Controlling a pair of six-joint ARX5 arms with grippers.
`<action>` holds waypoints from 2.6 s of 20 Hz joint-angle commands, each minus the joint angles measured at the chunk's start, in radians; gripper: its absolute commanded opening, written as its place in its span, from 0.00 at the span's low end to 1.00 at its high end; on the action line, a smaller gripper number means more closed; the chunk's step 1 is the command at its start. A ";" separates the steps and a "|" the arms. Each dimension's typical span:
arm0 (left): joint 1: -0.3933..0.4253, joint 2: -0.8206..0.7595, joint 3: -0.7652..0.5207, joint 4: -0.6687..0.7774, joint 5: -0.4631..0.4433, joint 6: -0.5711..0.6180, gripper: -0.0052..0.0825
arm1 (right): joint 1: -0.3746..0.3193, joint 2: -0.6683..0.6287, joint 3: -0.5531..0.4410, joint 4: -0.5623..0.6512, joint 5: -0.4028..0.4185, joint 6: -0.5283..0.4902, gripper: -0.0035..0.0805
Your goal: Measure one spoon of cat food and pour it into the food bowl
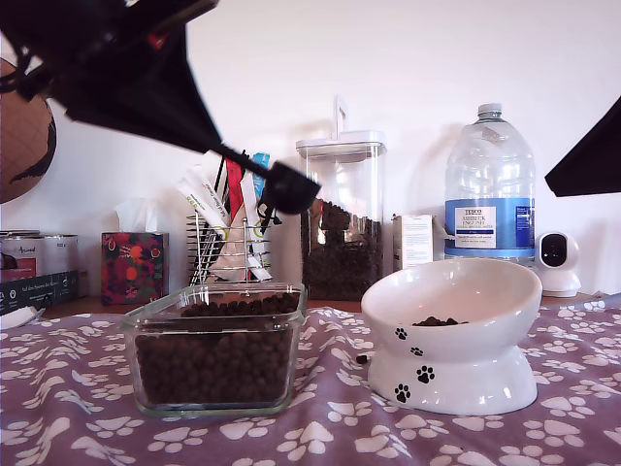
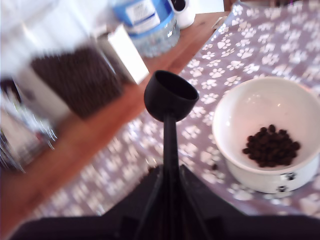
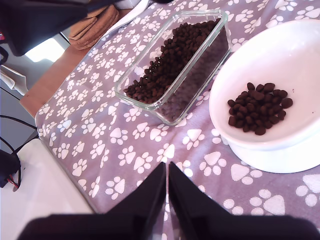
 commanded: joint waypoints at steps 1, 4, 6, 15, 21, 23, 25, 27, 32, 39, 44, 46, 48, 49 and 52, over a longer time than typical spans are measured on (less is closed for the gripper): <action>0.033 0.009 -0.018 -0.045 0.014 -0.031 0.04 | 0.004 0.005 0.006 0.010 0.000 -0.003 0.03; 0.118 0.058 -0.018 -0.142 0.080 -0.034 0.04 | 0.004 0.005 0.006 0.011 0.000 -0.003 0.03; 0.157 0.107 -0.018 -0.135 0.150 -0.033 0.04 | 0.004 0.005 0.006 0.011 0.000 -0.003 0.03; 0.180 0.239 -0.018 -0.132 0.174 -0.024 0.15 | 0.004 0.005 0.006 0.010 0.000 -0.003 0.03; 0.180 0.238 -0.004 -0.148 0.203 -0.017 0.43 | 0.004 0.005 0.006 0.010 0.000 -0.003 0.03; 0.180 0.232 0.006 -0.152 0.225 -0.005 0.43 | 0.004 0.005 0.006 0.011 0.000 -0.003 0.03; 0.180 0.201 0.011 -0.153 0.225 0.030 0.42 | 0.004 0.005 0.006 0.034 0.020 -0.002 0.03; 0.180 0.150 0.011 -0.153 0.220 0.066 0.28 | 0.004 0.005 0.006 0.089 0.091 -0.002 0.03; 0.199 0.072 0.002 -0.053 0.165 0.170 0.05 | 0.001 0.006 0.006 0.312 0.444 -0.026 0.03; 0.295 0.058 -0.019 0.042 0.165 0.179 0.05 | -0.187 0.005 0.005 0.354 0.523 -0.107 0.03; 0.344 -0.068 -0.132 0.124 0.166 0.185 0.05 | -0.385 0.005 0.005 0.356 0.325 -0.108 0.03; 0.367 -0.166 -0.205 0.130 0.165 0.186 0.05 | -0.394 0.005 0.005 0.354 0.309 -0.131 0.03; 0.397 -0.284 -0.267 0.127 0.166 0.185 0.05 | -0.383 0.005 0.005 0.345 0.303 -0.158 0.03; 0.407 -0.352 -0.296 0.121 0.166 0.185 0.05 | -0.373 0.005 0.005 0.339 0.303 -0.158 0.03; 0.416 -0.549 -0.353 0.056 0.165 0.182 0.05 | -0.347 0.005 0.005 0.335 0.304 -0.166 0.03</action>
